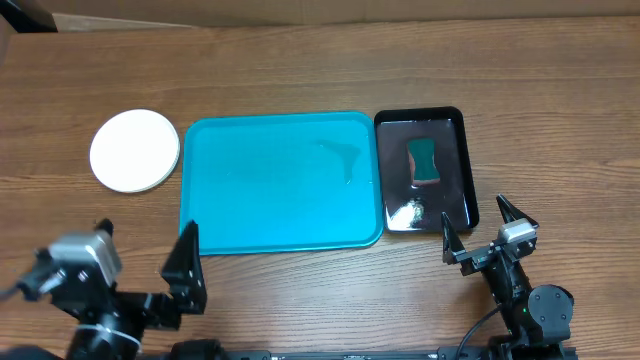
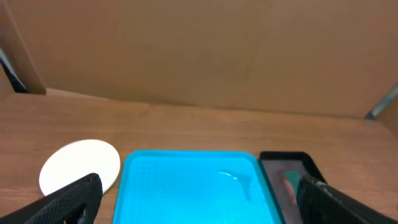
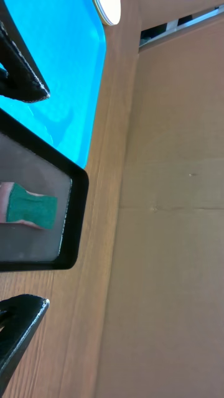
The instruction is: Clean dirty plates on tray and stack at the side
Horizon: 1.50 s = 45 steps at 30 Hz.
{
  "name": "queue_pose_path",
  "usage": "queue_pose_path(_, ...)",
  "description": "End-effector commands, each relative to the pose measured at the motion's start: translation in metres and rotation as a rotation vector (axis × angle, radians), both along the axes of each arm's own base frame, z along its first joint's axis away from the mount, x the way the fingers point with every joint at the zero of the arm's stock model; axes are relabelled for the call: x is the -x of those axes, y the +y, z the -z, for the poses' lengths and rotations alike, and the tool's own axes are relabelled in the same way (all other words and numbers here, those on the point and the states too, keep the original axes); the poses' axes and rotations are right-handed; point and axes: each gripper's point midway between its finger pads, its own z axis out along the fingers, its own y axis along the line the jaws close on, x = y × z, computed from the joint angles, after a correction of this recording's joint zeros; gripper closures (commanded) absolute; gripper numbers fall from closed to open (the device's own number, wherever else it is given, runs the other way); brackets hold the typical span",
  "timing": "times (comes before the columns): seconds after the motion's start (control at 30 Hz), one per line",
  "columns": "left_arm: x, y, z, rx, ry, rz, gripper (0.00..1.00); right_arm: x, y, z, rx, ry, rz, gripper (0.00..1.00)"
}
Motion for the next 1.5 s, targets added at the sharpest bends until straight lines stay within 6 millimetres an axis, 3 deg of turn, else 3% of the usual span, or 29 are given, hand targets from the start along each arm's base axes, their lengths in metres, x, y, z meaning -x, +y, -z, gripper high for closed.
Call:
queue_pose_path(0.0, 0.009, 0.004, 0.015, -0.025, -0.070, -0.022, 0.00, 0.000, -0.002, 0.002, 0.007, -0.005, 0.007, 0.00)
queue_pose_path(0.1, 0.015, 0.004, 0.012, -0.017, -0.191, -0.027, 0.00, 0.000, -0.002, 0.002, 0.007, -0.005, 0.007, 0.00)
queue_pose_path(0.43, 0.032, 0.003, -0.027, -0.012, -0.698, -0.031, 0.00, 0.000, -0.002, 0.002, 0.007, -0.005, 0.007, 0.00)
queue_pose_path(0.57, 0.036, 0.003, -0.028, -0.016, -0.838, -0.028, 0.00, 0.000, -0.002, 0.002, 0.007, -0.005, 0.007, 0.00)
queue_pose_path(0.7, 0.022, 0.005, -0.020, 0.025, -0.885, -0.025, 0.00, 0.000, -0.002, 0.002, 0.007, -0.005, 0.007, 0.00)
queue_pose_path(0.77, 0.013, 0.007, -0.010, 0.039, -0.882, -0.027, 0.00, 0.000, -0.002, 0.002, 0.007, -0.005, 0.007, 0.00)
queue_pose_path(1.03, -0.044, 0.045, 0.075, 0.301, -0.729, -0.205, 0.00, 0.000, -0.002, 0.002, 0.007, -0.005, 0.007, 0.00)
queue_pose_path(1.2, -0.064, 0.064, 0.125, 0.417, -0.637, -0.314, 0.00, 0.000, -0.002, 0.002, 0.007, -0.005, 0.007, 0.00)
queue_pose_path(1.47, -0.083, 0.067, 0.184, 0.394, -0.513, -0.350, 0.00, 0.000, -0.002, 0.002, 0.007, -0.005, 0.007, 0.00)
